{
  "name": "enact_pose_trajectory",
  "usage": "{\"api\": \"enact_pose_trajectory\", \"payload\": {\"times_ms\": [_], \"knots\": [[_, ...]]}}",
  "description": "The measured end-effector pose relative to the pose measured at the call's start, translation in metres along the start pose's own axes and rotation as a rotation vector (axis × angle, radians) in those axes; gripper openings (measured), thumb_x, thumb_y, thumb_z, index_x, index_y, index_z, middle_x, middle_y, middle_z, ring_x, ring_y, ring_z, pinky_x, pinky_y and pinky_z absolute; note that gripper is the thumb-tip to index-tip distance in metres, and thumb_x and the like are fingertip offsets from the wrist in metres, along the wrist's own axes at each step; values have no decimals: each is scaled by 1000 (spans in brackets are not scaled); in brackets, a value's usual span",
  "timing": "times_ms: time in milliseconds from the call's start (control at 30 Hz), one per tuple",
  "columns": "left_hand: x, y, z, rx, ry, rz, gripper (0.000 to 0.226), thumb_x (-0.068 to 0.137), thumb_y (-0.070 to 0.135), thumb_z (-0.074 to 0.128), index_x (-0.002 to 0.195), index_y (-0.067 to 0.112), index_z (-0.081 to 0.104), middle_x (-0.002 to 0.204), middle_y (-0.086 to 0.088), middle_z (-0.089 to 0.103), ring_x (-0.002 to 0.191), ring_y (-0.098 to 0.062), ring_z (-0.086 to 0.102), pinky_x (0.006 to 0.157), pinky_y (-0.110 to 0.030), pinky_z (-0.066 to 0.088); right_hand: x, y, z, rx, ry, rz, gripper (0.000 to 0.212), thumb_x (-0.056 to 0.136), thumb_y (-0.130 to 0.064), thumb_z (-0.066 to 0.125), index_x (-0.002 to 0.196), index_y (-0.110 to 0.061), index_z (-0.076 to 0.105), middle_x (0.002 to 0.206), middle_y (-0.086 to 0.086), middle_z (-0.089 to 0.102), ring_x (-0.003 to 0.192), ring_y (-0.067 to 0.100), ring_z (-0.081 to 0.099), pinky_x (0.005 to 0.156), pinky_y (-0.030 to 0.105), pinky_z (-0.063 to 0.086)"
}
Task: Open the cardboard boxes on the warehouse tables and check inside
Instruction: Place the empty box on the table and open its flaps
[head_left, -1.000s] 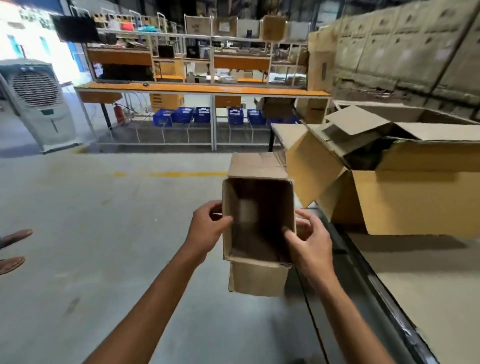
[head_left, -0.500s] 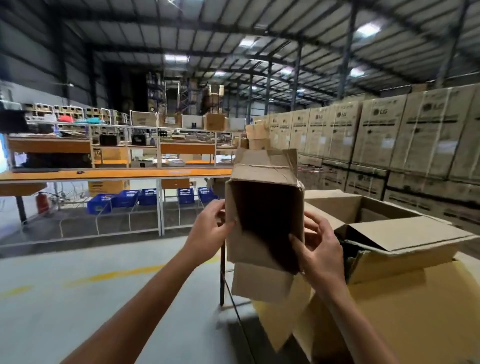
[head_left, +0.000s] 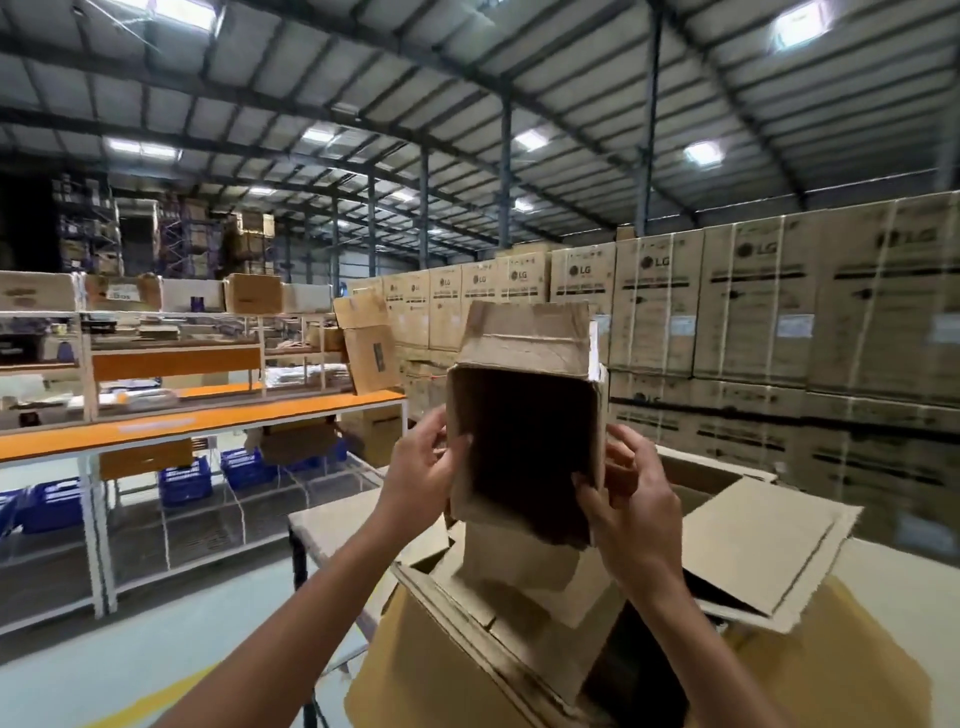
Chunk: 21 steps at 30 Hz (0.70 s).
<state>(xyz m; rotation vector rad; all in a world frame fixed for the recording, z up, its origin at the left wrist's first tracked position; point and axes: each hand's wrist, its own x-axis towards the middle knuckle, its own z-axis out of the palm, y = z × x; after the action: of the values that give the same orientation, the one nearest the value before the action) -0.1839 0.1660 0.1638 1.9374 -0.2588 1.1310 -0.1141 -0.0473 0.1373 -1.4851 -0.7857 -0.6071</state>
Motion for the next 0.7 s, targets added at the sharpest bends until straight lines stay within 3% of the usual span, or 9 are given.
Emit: {"api": "enact_pose_trajectory", "payload": {"times_ms": [100, 200, 300, 433, 500, 567, 700], "knots": [[33, -28, 22, -110, -113, 38, 23, 101, 13, 57, 122, 13, 65, 107, 11, 72, 106, -10, 67, 81, -22, 55, 15, 12, 3, -73, 98, 13, 66, 75, -49, 68, 135, -28, 50, 116, -13, 64, 105, 9, 65, 78, 24, 60], [68, -52, 43, -191, -186, 80, 25, 100, 14, 58, 125, 16, 64, 113, 5, 71, 108, -15, 66, 85, -29, 57, 29, 27, 3, -149, 162, 45, 57, 81, -31, 75, 132, -33, 50, 115, -22, 62, 108, 5, 64, 79, 22, 59], [93, -72, 66, -274, -272, 54, 33, 96, 28, 59, 127, 18, 62, 115, 3, 69, 109, -16, 66, 85, -33, 59, 38, 38, 0, -236, 231, 120, 55, 83, -20, 77, 132, -28, 53, 112, -21, 64, 100, -4, 64, 72, 12, 55], [114, -95, 102, -242, -373, -42, 25, 100, 21, 57, 124, 19, 61, 110, 8, 69, 106, -13, 67, 78, -22, 57, 55, 56, -10, -413, 283, 258, 51, 85, -26, 77, 132, -25, 56, 104, -13, 67, 94, 2, 65, 63, 6, 49], [127, -106, 117, -171, -384, -123, 14, 100, 19, 57, 113, 21, 63, 98, 9, 69, 97, -13, 67, 67, -17, 52, 70, 62, -14, -523, 248, 327, 53, 87, -34, 74, 135, -23, 53, 98, -14, 64, 84, 0, 61, 59, 8, 44], [142, -120, 133, -84, -436, -216, 11, 99, 23, 57, 107, 19, 63, 95, 4, 67, 91, -14, 65, 64, -20, 50, 86, 73, -16, -602, 198, 436, 59, 89, -41, 71, 139, -22, 48, 102, -8, 63, 80, 3, 57, 63, 14, 44], [157, -152, 166, 117, -559, -313, 13, 96, 29, 62, 99, 17, 62, 93, -1, 66, 80, -9, 61, 59, -20, 44, 111, 107, -20, -820, 102, 654, 63, 83, -59, 64, 134, -25, 50, 121, 1, 64, 102, 19, 59, 82, 35, 52]]}}
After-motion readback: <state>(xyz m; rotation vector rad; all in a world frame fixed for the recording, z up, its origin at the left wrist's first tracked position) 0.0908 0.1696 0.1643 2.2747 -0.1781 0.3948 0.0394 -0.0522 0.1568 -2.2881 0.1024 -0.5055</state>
